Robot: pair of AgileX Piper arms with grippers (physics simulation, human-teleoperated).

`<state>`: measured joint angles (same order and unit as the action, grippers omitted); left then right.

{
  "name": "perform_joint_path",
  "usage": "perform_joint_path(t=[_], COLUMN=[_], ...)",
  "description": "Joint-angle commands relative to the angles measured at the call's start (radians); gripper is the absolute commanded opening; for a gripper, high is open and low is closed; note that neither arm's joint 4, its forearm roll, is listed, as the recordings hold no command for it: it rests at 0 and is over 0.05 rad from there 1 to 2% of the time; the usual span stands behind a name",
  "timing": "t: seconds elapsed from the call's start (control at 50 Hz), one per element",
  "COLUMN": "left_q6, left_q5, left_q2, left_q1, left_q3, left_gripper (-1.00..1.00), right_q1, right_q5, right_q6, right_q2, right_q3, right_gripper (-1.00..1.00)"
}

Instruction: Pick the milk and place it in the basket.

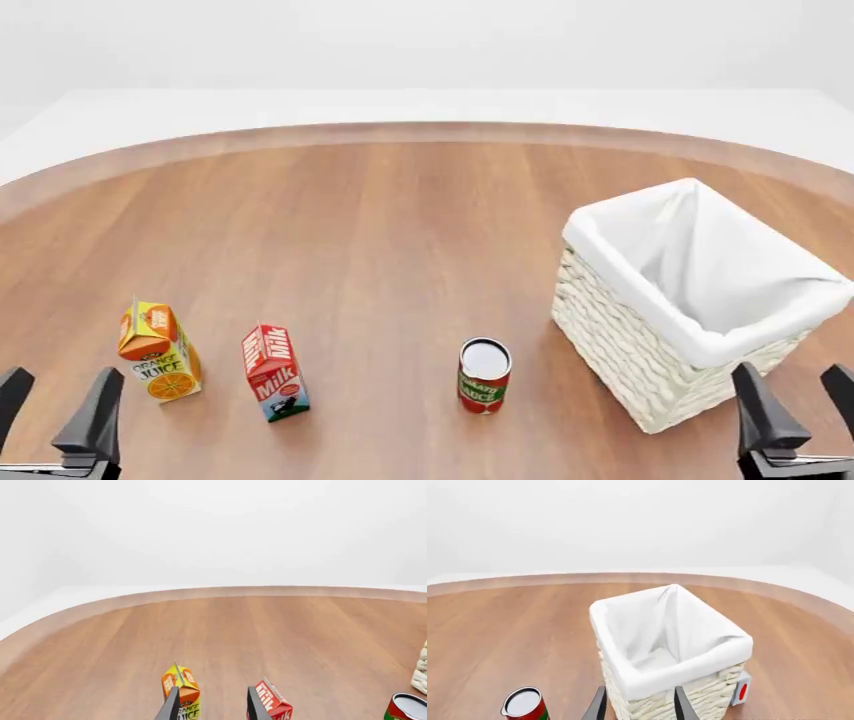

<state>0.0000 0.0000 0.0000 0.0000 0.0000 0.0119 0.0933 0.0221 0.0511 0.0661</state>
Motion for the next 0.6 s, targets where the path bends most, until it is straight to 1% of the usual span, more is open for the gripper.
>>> perform_joint_path(t=[0.02, 0.04, 0.06, 0.08, 0.1, 0.12, 0.16, 0.22, 0.24, 0.26, 0.28, 0.32, 0.34, 0.36, 0.38, 0.44, 0.48, 0.5, 0.52, 0.56, 0.58, 0.6], left_q6=[0.0, 0.0, 0.0, 0.0, 0.0, 0.0, 0.0, 0.0, 0.0, 0.0, 0.0, 0.0, 0.0, 0.0, 0.0, 0.0, 0.0, 0.0, 0.0, 0.0, 0.0, 0.0], left_q5=[0.0, 0.0, 0.0, 0.0, 0.0, 0.0, 0.0, 0.0, 0.0, 0.0, 0.0, 0.0, 0.0, 0.0, 0.0, 0.0, 0.0, 0.0, 0.0, 0.0, 0.0, 0.0], left_q2=[0.0, 0.0, 0.0, 0.0, 0.0, 0.0, 0.0, 0.0, 0.0, 0.0, 0.0, 0.0, 0.0, 0.0, 0.0, 0.0, 0.0, 0.0, 0.0, 0.0, 0.0, 0.0], left_q1=[0.0, 0.0, 0.0, 0.0, 0.0, 0.0, 0.0, 0.0, 0.0, 0.0, 0.0, 0.0, 0.0, 0.0, 0.0, 0.0, 0.0, 0.0, 0.0, 0.0, 0.0, 0.0], left_q3=[0.0, 0.0, 0.0, 0.0, 0.0, 0.0, 0.0, 0.0, 0.0, 0.0, 0.0, 0.0, 0.0, 0.0, 0.0, 0.0, 0.0, 0.0, 0.0, 0.0, 0.0, 0.0], left_gripper=[1.0, 1.0, 1.0, 1.0, 1.0, 1.0, 1.0, 1.0, 1.0, 1.0, 1.0, 1.0, 1.0, 1.0, 1.0, 1.0, 1.0, 1.0, 1.0, 1.0, 1.0, 1.0], right_q1=[-0.046, -0.062, -0.079, -0.099, -0.099, -0.117, -0.166, -0.211, -0.22, -0.255, -0.277, -0.302, -0.311, -0.331, -0.346, -0.4, -0.422, -0.441, -0.463, -0.494, -0.523, -0.537], right_q5=[0.11, 0.12, 0.13, 0.147, 0.147, 0.156, 0.16, 0.173, 0.189, 0.194, 0.199, 0.206, 0.209, 0.213, 0.221, 0.232, 0.242, 0.243, 0.244, 0.235, 0.231, 0.226], right_q6=[-0.009, -0.031, -0.035, -0.028, -0.028, -0.015, -0.039, -0.011, -0.006, -0.002, -0.01, 0.003, 0.001, 0.015, 0.013, 0.007, 0.034, 0.026, 0.034, 0.041, 0.048, 0.057], right_q2=[0.081, 0.093, 0.097, 0.141, 0.141, 0.152, 0.15, 0.201, 0.228, 0.234, 0.239, 0.274, 0.282, 0.311, 0.339, 0.365, 0.422, 0.451, 0.49, 0.54, 0.57, 0.572], right_q3=[0.086, 0.099, 0.109, 0.154, 0.154, 0.171, 0.172, 0.201, 0.233, 0.233, 0.236, 0.258, 0.27, 0.287, 0.32, 0.362, 0.402, 0.43, 0.453, 0.468, 0.48, 0.478], right_gripper=[1.0, 1.0, 1.0, 1.0, 1.0, 1.0, 1.0, 1.0, 1.0, 1.0, 1.0, 1.0, 1.0, 1.0, 1.0, 1.0, 1.0, 1.0, 1.0, 1.0, 1.0, 1.0])
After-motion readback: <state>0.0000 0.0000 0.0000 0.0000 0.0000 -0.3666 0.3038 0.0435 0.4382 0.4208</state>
